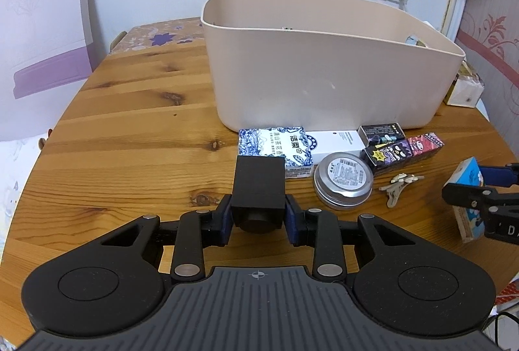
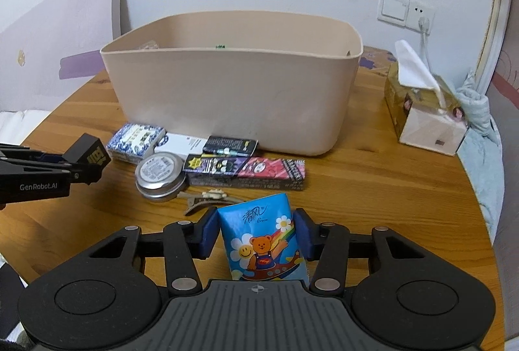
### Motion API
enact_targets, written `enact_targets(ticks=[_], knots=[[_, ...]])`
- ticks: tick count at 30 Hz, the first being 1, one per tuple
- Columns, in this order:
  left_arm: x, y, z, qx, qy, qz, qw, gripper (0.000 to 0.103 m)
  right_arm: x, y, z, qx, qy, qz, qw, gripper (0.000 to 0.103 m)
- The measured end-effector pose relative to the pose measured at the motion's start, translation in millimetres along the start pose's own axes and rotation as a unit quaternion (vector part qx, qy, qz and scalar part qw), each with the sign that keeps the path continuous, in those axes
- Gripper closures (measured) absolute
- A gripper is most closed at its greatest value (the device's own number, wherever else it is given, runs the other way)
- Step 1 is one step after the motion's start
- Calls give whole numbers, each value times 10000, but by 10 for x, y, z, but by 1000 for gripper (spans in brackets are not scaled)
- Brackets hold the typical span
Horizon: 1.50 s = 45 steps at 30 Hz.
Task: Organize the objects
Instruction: 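Carry the black cube and tissue pack over the bin with both tools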
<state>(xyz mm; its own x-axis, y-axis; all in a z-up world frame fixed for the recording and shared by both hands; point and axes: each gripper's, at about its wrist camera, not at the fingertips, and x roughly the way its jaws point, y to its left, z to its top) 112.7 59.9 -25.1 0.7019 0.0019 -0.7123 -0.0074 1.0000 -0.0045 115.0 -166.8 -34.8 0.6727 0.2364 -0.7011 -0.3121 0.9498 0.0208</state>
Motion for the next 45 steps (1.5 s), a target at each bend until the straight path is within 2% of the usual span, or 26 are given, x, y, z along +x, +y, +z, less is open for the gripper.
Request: enact_targets(ticks=[10,28,38,45], knots=[[-189,3,133,64,-287,5,9996,70,-196,-40,212,14,-447,-59,9990,56],[-364,-37,638,117,-742,-61,9972,70,-317,-131,685,142,-1036,-35,9945,56],[-330,-141,947,185,-927,-37,9955,70,-310,-177,949,130,-1339,29,9909,56],[-116,-249,1156,194,-888,-44,9958,70,-205,-245,1138,165,-1449,-29,9893,56]])
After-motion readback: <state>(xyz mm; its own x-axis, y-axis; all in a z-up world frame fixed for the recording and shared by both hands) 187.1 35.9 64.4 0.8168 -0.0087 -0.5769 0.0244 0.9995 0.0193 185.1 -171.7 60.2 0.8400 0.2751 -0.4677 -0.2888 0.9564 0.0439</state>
